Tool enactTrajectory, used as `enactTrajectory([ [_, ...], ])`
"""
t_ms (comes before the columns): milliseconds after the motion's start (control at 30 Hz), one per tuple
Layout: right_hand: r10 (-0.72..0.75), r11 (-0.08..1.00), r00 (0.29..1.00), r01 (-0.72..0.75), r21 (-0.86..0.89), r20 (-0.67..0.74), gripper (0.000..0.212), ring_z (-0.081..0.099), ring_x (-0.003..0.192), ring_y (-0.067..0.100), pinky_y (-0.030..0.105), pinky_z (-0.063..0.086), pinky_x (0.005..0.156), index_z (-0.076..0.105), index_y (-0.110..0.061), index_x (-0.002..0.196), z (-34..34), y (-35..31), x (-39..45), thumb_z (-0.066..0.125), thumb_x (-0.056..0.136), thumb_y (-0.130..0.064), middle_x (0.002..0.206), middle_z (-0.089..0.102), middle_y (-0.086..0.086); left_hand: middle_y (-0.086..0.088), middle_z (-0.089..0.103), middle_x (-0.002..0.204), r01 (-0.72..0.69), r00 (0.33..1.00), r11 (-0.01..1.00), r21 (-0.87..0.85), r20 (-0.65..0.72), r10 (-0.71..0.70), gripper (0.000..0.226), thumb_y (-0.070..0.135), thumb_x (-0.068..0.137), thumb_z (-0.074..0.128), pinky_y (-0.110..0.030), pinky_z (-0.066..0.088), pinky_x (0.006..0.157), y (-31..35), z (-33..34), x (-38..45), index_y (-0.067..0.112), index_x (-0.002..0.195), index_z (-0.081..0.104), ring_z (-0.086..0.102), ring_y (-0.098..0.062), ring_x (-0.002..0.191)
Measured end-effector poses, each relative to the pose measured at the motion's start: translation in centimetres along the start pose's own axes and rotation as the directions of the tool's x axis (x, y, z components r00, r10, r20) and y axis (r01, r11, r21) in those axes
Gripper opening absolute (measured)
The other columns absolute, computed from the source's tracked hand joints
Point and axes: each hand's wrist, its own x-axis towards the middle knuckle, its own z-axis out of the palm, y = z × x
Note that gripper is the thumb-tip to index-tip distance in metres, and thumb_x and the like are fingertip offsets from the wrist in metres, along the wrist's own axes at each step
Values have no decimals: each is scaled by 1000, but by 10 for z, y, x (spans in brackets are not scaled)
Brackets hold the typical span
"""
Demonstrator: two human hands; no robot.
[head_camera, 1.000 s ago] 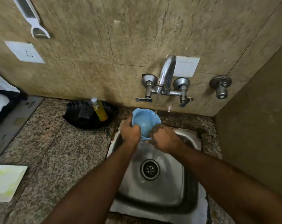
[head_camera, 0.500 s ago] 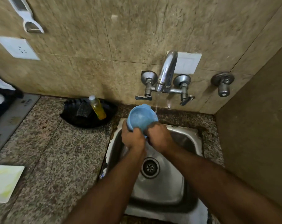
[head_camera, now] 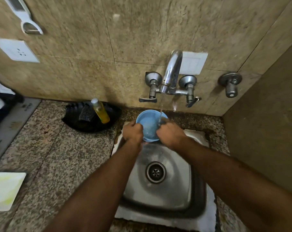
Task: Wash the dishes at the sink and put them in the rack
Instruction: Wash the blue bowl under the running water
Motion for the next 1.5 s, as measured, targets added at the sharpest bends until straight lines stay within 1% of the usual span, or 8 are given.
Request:
enactTrajectory([
  [333,465,589,875,-192,785,-134,12,71,72,24,32,51,62,74,-17,78,9,-65,0,64,83,-21,78,75,3,-5,78,85,-212,945,975,65,-241,221,35,7,75,55,-33,60,67,-5,17,-8,12,98,81,73,-24,79],
  [467,-31,888,935,187,420,-352,18,70,75,30,33,53,67,71,-19,85,30,-14,-9,62,89,-34,81,74,5,-15,73,81,-157,978,973,171,-113,178,34,0,74,51,-26,55,48,4,3,3,0,95,77,67,-24,61],
  [567,-306,933,903,347,91,-302,34,67,96,28,41,54,94,72,-21,92,36,41,-5,51,96,-48,93,72,2,-22,70,86,-33,995,971,237,101,9,31,-11,77,49,-60,62,61,17,-5,3,2,94,72,71,-43,71],
  [800,-200,979,975,196,-56,-92,25,63,122,29,42,34,120,78,-13,108,-4,46,2,60,93,-20,113,75,7,-28,70,112,120,933,967,224,306,-187,46,-12,77,54,-59,63,70,26,-12,19,5,118,66,73,-44,87],
  [1067,81,941,981,-16,337,-179,23,65,116,30,38,25,118,76,-20,107,16,-23,-17,60,91,-25,109,75,4,-5,71,87,-98,982,991,94,-152,111,12,8,85,69,-23,58,67,-17,12,7,14,96,73,71,-28,78],
  [1267,491,326,831,102,940,-260,111,-14,160,26,47,7,128,21,-26,165,28,-32,-28,83,73,-39,174,-9,-3,-19,77,88,42,999,999,-5,-11,-42,15,16,71,80,-64,62,74,-21,5,29,10,82,72,76,-41,82],
  [1433,640,-481,675,-22,877,368,80,59,130,29,38,55,98,51,-33,149,16,-12,-1,62,78,1,145,59,6,-18,77,89,-22,998,974,227,65,8,37,9,57,63,-59,63,74,-38,7,26,8,93,75,76,-41,86],
  [1500,599,-517,693,-48,855,401,60,70,107,28,24,57,75,72,-18,126,13,-13,2,58,76,12,116,74,6,-11,76,93,-174,984,850,498,123,129,41,10,60,67,-47,64,79,-35,6,25,11,100,73,74,-33,87],
])
